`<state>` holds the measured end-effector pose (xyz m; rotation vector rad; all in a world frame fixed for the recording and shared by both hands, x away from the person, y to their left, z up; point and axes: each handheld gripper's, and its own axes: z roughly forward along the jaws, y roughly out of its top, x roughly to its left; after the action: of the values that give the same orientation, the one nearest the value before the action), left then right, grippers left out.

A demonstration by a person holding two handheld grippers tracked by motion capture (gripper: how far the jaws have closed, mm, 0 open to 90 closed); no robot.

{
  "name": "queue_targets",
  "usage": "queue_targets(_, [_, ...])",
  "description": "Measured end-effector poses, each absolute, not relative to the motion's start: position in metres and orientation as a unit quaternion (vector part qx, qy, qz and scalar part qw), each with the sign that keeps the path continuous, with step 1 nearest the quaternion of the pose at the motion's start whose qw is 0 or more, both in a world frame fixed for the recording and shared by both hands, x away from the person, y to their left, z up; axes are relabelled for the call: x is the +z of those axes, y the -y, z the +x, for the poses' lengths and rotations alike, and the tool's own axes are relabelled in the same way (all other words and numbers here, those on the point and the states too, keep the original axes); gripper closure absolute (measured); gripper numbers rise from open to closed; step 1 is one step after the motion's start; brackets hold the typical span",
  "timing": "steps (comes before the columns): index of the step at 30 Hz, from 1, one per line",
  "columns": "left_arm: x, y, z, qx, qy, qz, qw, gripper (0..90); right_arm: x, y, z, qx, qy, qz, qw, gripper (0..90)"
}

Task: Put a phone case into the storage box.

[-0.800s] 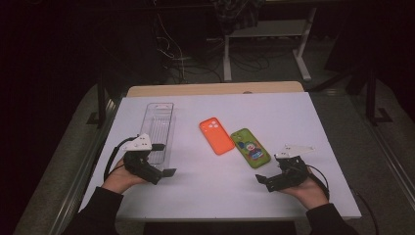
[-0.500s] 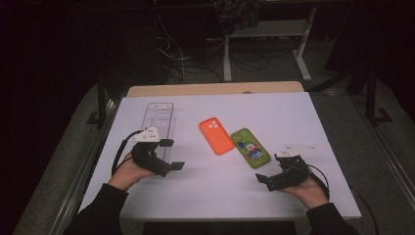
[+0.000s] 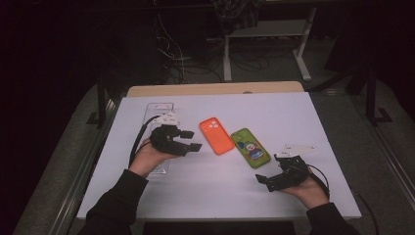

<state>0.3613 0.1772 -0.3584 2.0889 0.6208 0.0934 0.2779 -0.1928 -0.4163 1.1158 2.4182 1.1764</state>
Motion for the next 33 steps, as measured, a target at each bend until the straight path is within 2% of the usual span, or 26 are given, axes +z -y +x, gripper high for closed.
queue_targets(4, [-0.353,-0.162,0.375,0.032,-0.248,0.853,0.459,54.1,-0.416,0.193,0.278,0.402,-0.825,0.380,0.114,0.0])
queue_targets(7, [-0.351,-0.154,0.382,0.033,-0.245,0.856,0.454,58.2,-0.417,0.193,0.279,0.403,-0.824,0.381,0.112,0.0])
queue_targets(9, [-0.348,-0.145,0.389,0.037,-0.245,0.860,0.447,63.3,-0.416,0.193,0.279,0.404,-0.825,0.380,0.111,0.0])
queue_targets(10, [-0.348,-0.143,0.391,0.037,-0.245,0.860,0.446,69.3,-0.416,0.193,0.279,0.405,-0.825,0.378,0.111,0.0])
queue_targets(12, [-0.348,-0.136,0.399,0.041,-0.246,0.864,0.436,71.3,-0.416,0.193,0.279,0.404,-0.825,0.378,0.110,0.0])
queue_targets(14, [-0.350,-0.128,0.411,0.037,-0.252,0.869,0.424,81.0,-0.416,0.193,0.279,0.405,-0.825,0.379,0.108,0.0])
queue_targets(16, [-0.353,-0.125,0.417,0.038,-0.252,0.868,0.425,83.5,-0.417,0.194,0.280,0.405,-0.826,0.378,0.109,0.0])
queue_targets(17, [-0.354,-0.124,0.420,0.037,-0.254,0.870,0.422,89.4,-0.417,0.194,0.279,0.405,-0.826,0.377,0.107,0.0])
queue_targets(26, [-0.372,-0.101,0.459,0.046,-0.287,0.860,0.419,89.8,-0.417,0.194,0.279,0.406,-0.826,0.377,0.103,0.0])
queue_targets(33, [-0.392,-0.085,0.490,0.062,-0.307,0.864,0.395,89.8,-0.417,0.194,0.278,0.410,-0.825,0.377,0.098,0.0])
